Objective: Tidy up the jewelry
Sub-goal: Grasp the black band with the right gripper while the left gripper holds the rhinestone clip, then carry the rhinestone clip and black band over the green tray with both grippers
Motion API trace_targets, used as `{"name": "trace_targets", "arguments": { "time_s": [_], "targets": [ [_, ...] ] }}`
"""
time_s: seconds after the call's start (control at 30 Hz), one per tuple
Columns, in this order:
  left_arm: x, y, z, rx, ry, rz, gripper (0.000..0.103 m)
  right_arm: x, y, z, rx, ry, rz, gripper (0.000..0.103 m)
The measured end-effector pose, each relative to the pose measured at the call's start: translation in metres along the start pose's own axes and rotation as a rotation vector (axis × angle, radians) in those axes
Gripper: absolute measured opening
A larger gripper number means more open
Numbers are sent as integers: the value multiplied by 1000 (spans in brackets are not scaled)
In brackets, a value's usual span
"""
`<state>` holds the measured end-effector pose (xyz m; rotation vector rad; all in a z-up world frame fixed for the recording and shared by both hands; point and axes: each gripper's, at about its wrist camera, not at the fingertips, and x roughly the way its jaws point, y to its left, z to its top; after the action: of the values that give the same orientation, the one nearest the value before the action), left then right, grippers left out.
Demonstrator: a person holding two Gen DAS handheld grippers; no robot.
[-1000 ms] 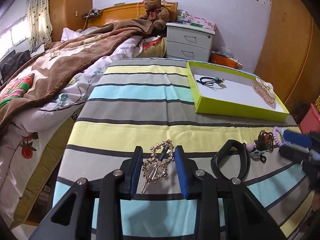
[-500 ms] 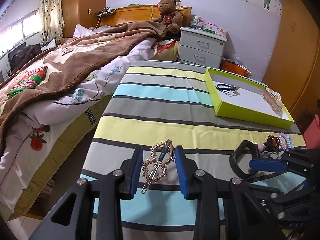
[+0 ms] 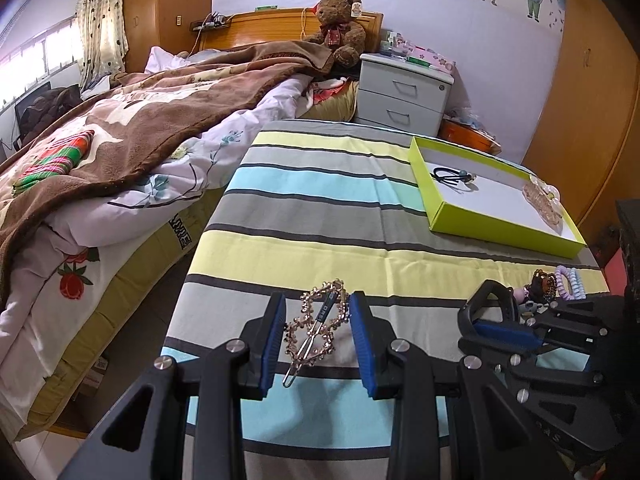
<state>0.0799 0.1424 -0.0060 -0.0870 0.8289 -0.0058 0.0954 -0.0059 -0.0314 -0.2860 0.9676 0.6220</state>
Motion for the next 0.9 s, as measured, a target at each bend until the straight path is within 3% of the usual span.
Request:
{"name": "trace_targets", "arguments": {
  "time_s": [0.6,0.9],
  "targets": [
    [-22,-22,16,40,-34,-10,34,-45,-10,2,56,-120,25,5],
    [-31,-37,34,64,-60,-17,34,-76,-30,14,90,-190,-8,5]
  ]
}}
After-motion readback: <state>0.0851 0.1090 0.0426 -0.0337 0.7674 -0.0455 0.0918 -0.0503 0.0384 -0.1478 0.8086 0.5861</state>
